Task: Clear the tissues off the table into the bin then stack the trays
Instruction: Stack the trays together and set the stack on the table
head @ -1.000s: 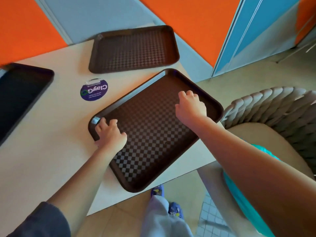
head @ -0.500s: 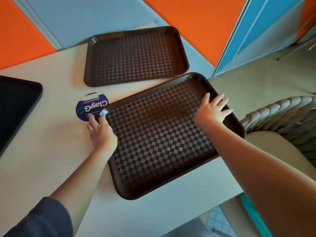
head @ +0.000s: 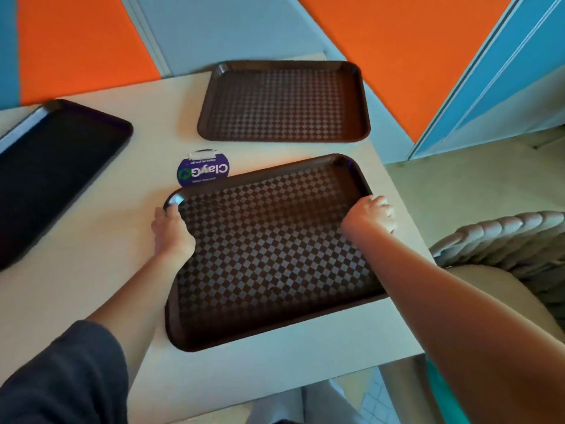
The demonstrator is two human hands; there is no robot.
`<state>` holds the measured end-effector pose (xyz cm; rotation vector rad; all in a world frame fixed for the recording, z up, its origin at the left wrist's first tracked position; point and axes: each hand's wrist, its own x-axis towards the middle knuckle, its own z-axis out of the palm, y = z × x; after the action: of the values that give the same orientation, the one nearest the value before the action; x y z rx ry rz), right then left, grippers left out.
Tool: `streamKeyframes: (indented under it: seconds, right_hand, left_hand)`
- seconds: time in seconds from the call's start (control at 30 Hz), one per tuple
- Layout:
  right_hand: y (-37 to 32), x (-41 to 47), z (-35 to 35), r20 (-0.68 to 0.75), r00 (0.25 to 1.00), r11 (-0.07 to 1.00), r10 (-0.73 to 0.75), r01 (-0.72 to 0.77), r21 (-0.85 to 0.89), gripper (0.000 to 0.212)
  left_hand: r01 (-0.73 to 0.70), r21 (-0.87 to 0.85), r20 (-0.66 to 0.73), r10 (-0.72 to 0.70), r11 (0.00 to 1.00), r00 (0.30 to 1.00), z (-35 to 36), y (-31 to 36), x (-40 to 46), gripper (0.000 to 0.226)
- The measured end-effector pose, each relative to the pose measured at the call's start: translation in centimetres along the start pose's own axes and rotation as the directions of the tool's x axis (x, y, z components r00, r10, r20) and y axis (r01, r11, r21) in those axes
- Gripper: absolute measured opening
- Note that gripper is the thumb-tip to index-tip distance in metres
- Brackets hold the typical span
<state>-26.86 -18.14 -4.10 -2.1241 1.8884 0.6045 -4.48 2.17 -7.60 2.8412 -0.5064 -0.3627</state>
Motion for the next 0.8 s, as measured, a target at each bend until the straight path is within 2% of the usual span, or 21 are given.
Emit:
streamKeyframes:
  seconds: [0.17,0.43,0.5,0.67,0.8]
  right_hand:
    - [-1.6,-2.1,1.2,-0.011,0.998,0.997,-0.056,0.055,-0.047,0.08]
    - [-4.3,-3.0,-0.3,0.02,0.999,0.999,-0.035,0.035,-0.023,0.075]
    - [-5.6,-3.1,-1.1,0.001,0.996,0.996,-0.087,0.087,-0.012,0.073]
    - [-8.9,-2.7,-3.8,-0.119,0.971,0.974,-0.206,0.215,0.07,0.059]
    - [-10.6,-1.6,-6.4,-0.22,0.943,0.948,-0.252,0.286,0.138,0.048]
  left_hand:
    - [-0.008,-0.038,0.051,0.01,0.999,0.999,-0.8,-2.7,0.2,0.067]
    - [-0.082,-0.077,0.073,0.088,0.994,0.993,-2.6,-3.3,0.9,0.053]
    - [-0.115,-0.075,0.069,0.12,0.991,0.99,-3.4,-3.0,1.8,0.048]
    - [-0.308,-0.061,0.002,0.309,0.949,0.951,-6.5,-0.7,5.5,0.036]
    - [-0.351,-0.076,-0.029,0.35,0.933,0.936,-8.5,2.0,8.5,0.034]
